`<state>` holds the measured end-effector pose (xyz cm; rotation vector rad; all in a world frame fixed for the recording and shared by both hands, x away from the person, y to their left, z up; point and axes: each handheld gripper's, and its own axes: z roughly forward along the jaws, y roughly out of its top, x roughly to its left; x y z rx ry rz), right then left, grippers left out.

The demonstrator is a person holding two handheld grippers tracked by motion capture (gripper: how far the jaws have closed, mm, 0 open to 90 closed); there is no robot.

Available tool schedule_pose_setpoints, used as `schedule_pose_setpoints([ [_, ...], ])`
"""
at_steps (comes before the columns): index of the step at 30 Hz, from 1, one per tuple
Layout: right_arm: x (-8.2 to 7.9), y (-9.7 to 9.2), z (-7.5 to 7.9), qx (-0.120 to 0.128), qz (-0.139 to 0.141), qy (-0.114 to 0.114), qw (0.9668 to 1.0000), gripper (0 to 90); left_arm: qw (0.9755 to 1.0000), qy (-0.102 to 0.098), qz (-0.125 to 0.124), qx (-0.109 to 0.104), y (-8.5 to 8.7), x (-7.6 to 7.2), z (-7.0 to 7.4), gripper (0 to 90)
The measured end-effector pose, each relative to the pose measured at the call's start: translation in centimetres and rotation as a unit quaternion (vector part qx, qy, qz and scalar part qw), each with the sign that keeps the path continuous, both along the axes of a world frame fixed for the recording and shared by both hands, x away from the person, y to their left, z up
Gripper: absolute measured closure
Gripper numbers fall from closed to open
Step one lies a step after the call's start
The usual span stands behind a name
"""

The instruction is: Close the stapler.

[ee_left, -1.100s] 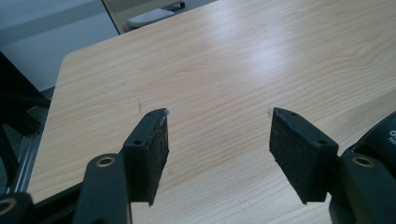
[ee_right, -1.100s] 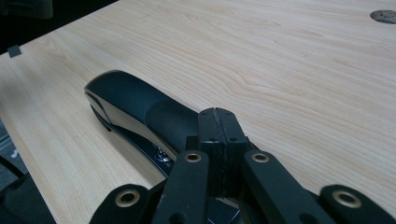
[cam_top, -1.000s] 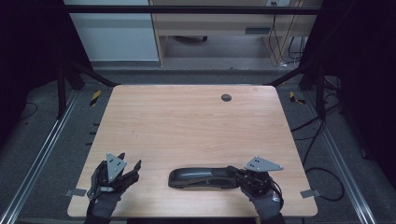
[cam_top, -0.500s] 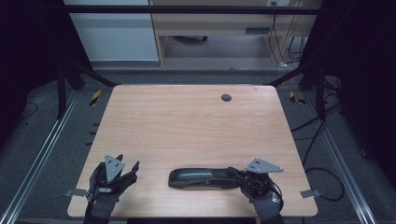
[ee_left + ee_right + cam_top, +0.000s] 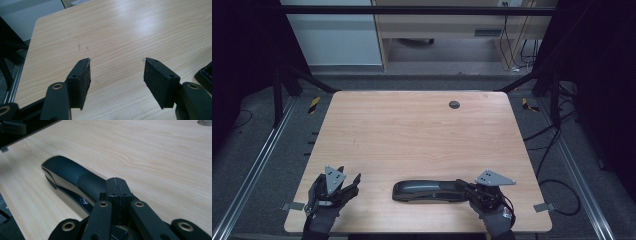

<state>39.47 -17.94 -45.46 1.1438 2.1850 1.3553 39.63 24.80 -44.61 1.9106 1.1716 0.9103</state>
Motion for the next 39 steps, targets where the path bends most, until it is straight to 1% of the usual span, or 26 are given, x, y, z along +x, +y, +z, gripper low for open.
schedule_pose_setpoints([
  [1, 0.0, -0.1, 0.0, 0.007, -0.001, 0.002, 1.0000, 90.0, 1.0000, 0.000, -0.001, 0.000, 0.0, 0.0, 0.0, 38.0],
  [4, -0.2, 0.3, 0.1, -0.014, -0.002, -0.010, 0.9999, 90.0, 1.0000, 0.001, 0.000, 0.000, 0.0, 0.0, -0.1, 38.0],
  [7, -0.1, 0.1, 0.0, -0.006, 0.002, -0.009, 0.9999, 90.0, 1.0000, 0.003, -0.001, 0.000, 0.0, 0.1, -0.2, 37.9],
  [10, -0.2, 0.0, 0.5, 0.006, 0.007, -0.025, 0.9996, 90.0, 1.0000, 0.004, -0.001, 0.001, 0.0, 0.2, -0.2, 37.8],
  [12, -0.2, 0.0, 0.8, 0.009, 0.008, -0.036, 0.9993, 90.0, 1.0000, 0.006, -0.002, 0.001, 0.0, 0.2, -0.3, 37.8],
  [14, -0.2, 0.0, 0.9, 0.011, 0.005, -0.043, 0.9990, 88.3, 1.0000, 0.008, -0.005, 0.002, 0.0, 0.2, -0.3, 37.8],
  [15, -0.2, 0.0, 0.9, 0.015, 0.003, -0.043, 0.9990, 87.9, 0.9999, 0.011, -0.006, 0.001, -0.1, 0.3, -0.4, 37.7],
  [16, -0.1, -0.1, 1.0, 0.020, 0.003, -0.047, 0.9987, 86.4, 0.9999, 0.013, -0.008, 0.003, -0.1, 0.3, -0.5, 37.6],
  [19, 0.1, -0.4, 1.3, 0.006, -0.012, -0.046, 0.9988, 78.0, 0.9998, 0.018, -0.010, 0.003, -0.1, 0.4, -0.6, 37.6],
  [22, 0.4, -1.4, 1.3, 0.011, -0.038, -0.049, 0.9980, 68.7, 0.9997, 0.022, -0.010, 0.002, 0.0, 0.5, -0.7, 37.5],
  [25, 0.6, -2.7, 1.2, 0.009, -0.064, -0.051, 0.9966, 59.3, 0.9996, 0.026, -0.010, 0.000, 0.0, 0.6, -0.8, 37.5],
  [26, 0.7, -3.1, 1.2, 0.005, -0.072, -0.053, 0.9960, 57.7, 0.9996, 0.028, -0.011, 0.001, 0.0, 0.6, -0.9, 37.5],
  [29, 1.1, -4.3, 0.7, -0.001, -0.091, -0.051, 0.9945, 48.9, 0.9995, 0.029, -0.011, 0.000, 0.0, 0.7, -1.0, 37.1],
  [33, 1.7, -5.9, -0.1, -0.010, -0.118, -0.034, 0.9923, 39.4, 0.9992, 0.039, -0.012, 0.002, 0.1, 0.9, -1.2, 36.3],
  [34, 1.8, -6.3, -0.3, -0.013, -0.125, -0.026, 0.9917, 37.6, 0.9991, 0.040, -0.011, 0.000, 0.2, 1.0, -1.2, 36.0],
  [36, 2.2, -6.9, -0.8, -0.026, -0.139, -0.020, 0.9898, 36.0, 0.9990, 0.044, -0.011, -0.002, 0.3, 1.1, -1.3, 35.3],
  [39, 2.6, -7.9, -1.5, -0.038, -0.149, 0.000, 0.9881, 33.7, 0.9987, 0.050, -0.006, -0.003, 0.5, 1.3, -1.4, 33.6],
])
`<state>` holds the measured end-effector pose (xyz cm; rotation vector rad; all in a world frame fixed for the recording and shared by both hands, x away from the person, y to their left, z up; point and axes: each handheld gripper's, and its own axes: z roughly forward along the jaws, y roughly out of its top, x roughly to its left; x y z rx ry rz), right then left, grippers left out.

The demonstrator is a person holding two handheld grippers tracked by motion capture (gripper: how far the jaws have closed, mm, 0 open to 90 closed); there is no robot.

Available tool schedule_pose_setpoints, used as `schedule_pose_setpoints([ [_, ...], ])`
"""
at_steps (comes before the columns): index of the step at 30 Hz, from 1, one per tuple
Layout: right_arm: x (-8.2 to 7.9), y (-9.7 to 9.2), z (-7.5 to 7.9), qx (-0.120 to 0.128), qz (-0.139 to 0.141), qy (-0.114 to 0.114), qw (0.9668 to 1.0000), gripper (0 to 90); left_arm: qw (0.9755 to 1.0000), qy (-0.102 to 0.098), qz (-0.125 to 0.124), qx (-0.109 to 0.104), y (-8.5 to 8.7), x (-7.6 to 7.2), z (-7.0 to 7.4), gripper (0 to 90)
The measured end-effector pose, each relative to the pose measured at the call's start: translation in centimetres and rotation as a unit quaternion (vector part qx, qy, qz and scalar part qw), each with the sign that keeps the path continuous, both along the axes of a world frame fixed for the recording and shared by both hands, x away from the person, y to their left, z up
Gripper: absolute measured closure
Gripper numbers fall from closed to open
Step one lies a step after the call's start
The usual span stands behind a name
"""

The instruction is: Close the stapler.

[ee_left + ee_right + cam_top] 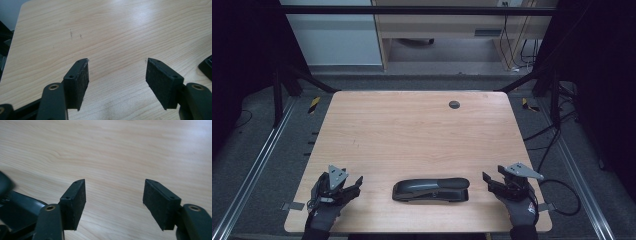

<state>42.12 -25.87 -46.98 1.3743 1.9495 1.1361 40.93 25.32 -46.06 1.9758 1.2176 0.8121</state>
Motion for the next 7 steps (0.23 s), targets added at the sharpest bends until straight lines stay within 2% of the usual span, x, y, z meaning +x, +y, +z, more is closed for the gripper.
schedule_pose_setpoints([
  [5, 0.4, -1.5, -0.9, -0.010, -0.029, 0.012, 0.9995, 30.8, 0.9999, 0.014, 0.008, 0.002, 0.4, 0.7, -0.4, 32.2],
  [7, 0.6, -2.0, -1.2, -0.021, -0.034, 0.013, 0.9991, 30.2, 0.9998, 0.015, 0.010, 0.002, 0.4, 0.9, -0.5, 31.6],
])
